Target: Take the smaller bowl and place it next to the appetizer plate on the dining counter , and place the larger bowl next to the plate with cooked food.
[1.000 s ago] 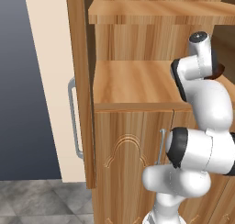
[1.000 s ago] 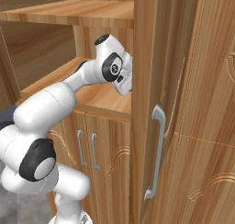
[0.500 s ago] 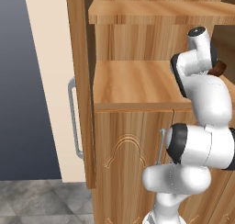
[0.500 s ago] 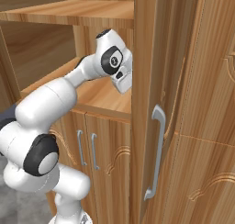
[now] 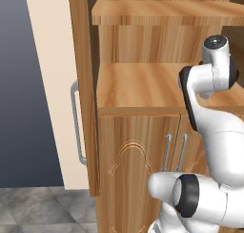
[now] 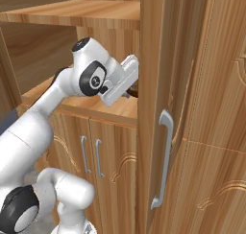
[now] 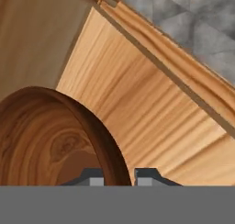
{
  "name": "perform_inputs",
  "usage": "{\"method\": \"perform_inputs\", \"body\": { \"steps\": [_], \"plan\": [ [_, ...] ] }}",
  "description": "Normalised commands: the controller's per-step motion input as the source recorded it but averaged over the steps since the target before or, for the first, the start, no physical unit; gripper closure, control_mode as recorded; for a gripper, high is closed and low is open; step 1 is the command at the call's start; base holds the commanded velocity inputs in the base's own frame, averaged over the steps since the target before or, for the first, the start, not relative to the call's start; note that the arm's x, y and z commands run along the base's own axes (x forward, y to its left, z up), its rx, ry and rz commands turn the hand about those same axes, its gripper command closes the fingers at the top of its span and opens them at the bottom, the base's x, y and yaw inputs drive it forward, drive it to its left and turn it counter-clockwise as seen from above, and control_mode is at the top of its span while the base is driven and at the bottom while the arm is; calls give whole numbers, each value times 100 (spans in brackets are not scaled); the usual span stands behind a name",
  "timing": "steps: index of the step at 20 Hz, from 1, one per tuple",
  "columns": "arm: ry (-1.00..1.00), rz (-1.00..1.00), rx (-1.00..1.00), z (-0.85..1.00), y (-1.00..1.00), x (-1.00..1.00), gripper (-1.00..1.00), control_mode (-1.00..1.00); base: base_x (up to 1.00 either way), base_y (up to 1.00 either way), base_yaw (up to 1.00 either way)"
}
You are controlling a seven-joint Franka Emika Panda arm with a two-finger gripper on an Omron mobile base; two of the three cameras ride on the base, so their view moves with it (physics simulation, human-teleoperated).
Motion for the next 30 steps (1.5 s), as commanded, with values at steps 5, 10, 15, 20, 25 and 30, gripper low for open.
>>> {"method": "perform_inputs", "body": {
  "steps": [5,10,15,20,25,30],
  "plan": [
    [-8,1,0,-5,100,-100,100,-100,0,0,0],
    [-9,7,-3,-7,100,-100,100,-100,0,0,0],
    [-2,18,-5,-31,95,-100,100,-100,0,0,0],
    [6,11,0,-61,25,-100,100,-100,0,0,0],
    [16,-4,-5,-95,-14,-64,100,-100,0,0,0],
    [0,1,-16,-72,0,2,100,-100,0,0,0]
  ]
}}
